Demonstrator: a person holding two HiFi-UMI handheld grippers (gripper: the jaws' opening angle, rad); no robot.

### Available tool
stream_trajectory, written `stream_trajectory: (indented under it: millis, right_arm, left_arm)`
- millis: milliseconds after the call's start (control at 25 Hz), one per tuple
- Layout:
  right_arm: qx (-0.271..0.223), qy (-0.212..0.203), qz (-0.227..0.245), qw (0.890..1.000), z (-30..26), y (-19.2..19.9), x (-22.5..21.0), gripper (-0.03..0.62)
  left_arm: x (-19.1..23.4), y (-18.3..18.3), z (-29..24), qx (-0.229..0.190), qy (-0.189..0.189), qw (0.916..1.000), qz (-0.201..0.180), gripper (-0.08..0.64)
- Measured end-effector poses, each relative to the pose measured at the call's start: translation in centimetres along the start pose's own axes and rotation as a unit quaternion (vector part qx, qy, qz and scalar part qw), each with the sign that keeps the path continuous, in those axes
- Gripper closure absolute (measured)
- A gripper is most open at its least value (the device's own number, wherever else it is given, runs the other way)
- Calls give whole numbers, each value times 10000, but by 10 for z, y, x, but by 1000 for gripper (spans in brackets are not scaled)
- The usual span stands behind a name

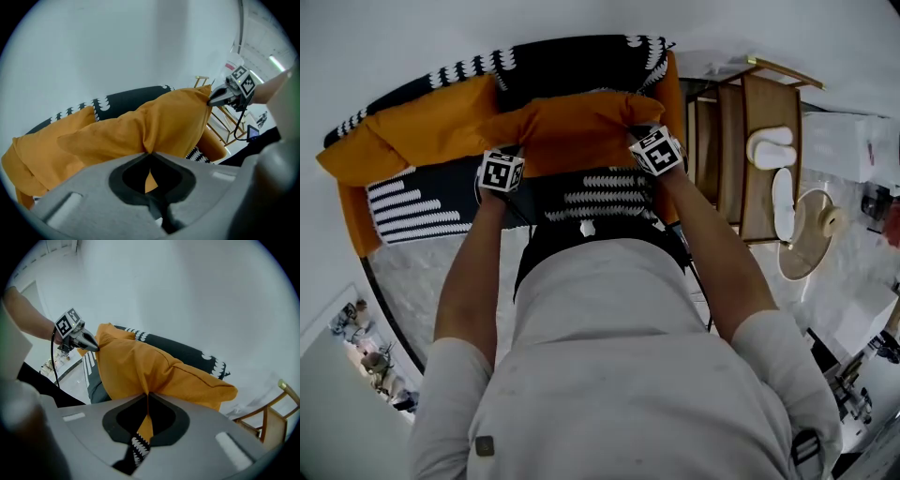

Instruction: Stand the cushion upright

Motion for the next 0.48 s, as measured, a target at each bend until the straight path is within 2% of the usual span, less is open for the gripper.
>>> stream_trajectory:
  millis: [280, 480]
  right_arm:
    - [-88, 157, 269, 9995, -3, -42, -49, 574]
    - [-64, 211, 380, 9990, -13, -62, -75, 574]
  left_arm:
    - [27, -70, -7, -220, -114, 9993, -289, 549]
    - [46, -104, -20, -291, -157, 9987, -379, 549]
Point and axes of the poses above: the fingertips, and each gripper's own axes: z backward along the fingers, x to its left, y out of its underside, the point moved 5 cm from there along z, backward along the fingers
